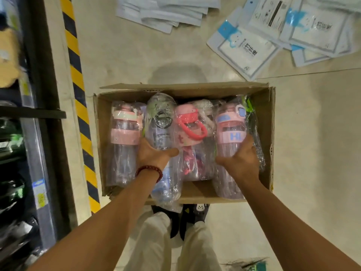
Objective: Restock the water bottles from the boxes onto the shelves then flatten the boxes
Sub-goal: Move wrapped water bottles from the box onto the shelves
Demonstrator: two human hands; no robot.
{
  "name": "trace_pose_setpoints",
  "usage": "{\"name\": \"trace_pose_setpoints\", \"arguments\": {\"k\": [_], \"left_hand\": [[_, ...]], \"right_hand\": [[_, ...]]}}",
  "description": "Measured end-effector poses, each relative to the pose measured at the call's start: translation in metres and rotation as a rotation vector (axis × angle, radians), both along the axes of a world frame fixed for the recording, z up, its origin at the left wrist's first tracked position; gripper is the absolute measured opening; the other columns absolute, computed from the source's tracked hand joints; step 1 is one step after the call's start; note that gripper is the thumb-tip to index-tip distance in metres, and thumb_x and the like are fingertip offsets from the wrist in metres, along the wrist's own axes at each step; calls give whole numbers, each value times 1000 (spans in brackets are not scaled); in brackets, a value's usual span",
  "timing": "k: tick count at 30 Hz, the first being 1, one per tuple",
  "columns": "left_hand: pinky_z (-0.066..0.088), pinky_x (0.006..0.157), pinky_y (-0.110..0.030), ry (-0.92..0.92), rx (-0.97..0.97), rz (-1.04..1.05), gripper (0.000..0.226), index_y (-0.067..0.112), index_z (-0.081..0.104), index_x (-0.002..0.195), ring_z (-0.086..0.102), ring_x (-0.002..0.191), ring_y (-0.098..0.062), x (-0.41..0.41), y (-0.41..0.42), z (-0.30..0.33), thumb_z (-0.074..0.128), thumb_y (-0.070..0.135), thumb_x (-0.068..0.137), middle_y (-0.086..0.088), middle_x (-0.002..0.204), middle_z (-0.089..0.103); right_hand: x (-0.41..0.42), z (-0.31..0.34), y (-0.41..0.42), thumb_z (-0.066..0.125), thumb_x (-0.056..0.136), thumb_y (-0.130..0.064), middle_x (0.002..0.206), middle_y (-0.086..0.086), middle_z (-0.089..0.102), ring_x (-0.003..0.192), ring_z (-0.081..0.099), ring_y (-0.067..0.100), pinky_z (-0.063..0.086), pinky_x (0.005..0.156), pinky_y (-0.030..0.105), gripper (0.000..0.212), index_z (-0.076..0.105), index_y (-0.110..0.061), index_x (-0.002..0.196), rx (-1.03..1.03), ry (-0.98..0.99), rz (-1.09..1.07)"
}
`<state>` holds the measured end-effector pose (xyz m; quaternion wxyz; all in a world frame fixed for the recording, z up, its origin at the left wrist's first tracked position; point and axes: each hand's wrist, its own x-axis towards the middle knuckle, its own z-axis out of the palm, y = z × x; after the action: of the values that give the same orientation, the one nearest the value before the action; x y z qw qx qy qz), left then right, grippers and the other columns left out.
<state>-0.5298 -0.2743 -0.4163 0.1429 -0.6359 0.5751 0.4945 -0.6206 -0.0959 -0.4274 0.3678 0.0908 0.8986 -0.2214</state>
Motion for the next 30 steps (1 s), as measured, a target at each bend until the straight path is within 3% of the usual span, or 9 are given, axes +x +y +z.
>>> {"name": "trace_pose_setpoints", "arguments": {"k": [7,11,14,16,18,20,24,27,30], "left_hand": [[40,83,-30,109,13,38,85,8,36,131,48,111,-24,14,-10,73,85,14,63,-2,112,45],[36,89,-24,269,-41,107,86,12,35,136,42,112,-14,18,-25,141,83,7,65,5,117,41],[44,98,-35,327,-66,138,93,12,42,132,50,111,-19,27,-46,195,90,27,53,2,118,49],[51,87,-36,369,-84,155,94,10,49,123,57,106,-24,32,-61,235,93,35,44,-4,114,56],[47,75,-26,390,-125,204,86,10,49,117,56,101,-22,41,-75,278,93,30,47,-5,110,55],[47,76,-28,438,-147,247,94,15,47,117,56,103,-21,53,-86,321,88,40,36,-3,113,54],[44,76,-28,506,-237,329,71,12,45,120,53,99,-19,87,-102,400,87,14,62,-1,107,53],[46,67,-23,524,-308,327,44,19,56,94,61,89,-18,117,-106,446,83,1,64,5,89,62],[47,65,-21,558,-382,371,46,29,55,82,64,69,6,141,-98,490,80,-5,64,17,68,68]], "right_hand": [[4,87,-7,85,62,-14,112,-5,51,99,52,14,46,81,32,88,32,-25,132,-291,10,-83],[6,149,-29,84,56,-20,111,-5,54,97,56,14,48,80,31,88,32,-32,125,-431,38,-62],[8,202,-53,83,58,-5,110,-4,57,98,58,14,48,75,25,85,35,-28,125,-521,56,-40],[10,241,-69,82,59,0,108,-7,58,96,58,7,46,69,17,83,38,-29,123,-577,67,-11],[13,281,-84,83,57,-8,106,-13,57,92,57,-6,44,65,7,82,39,-32,122,-648,70,30],[18,321,-100,79,55,-17,105,-18,57,87,56,-15,43,62,3,79,40,-32,122,-698,75,88],[30,389,-124,79,64,-9,99,-13,58,83,59,-10,45,63,8,68,41,-31,116,-772,82,154],[37,431,-135,75,56,-19,106,-14,56,93,57,1,46,70,20,80,35,-35,122,-824,29,213],[43,468,-147,77,55,-23,111,-10,54,96,53,3,46,79,28,92,30,-33,133,-861,10,295]]}}
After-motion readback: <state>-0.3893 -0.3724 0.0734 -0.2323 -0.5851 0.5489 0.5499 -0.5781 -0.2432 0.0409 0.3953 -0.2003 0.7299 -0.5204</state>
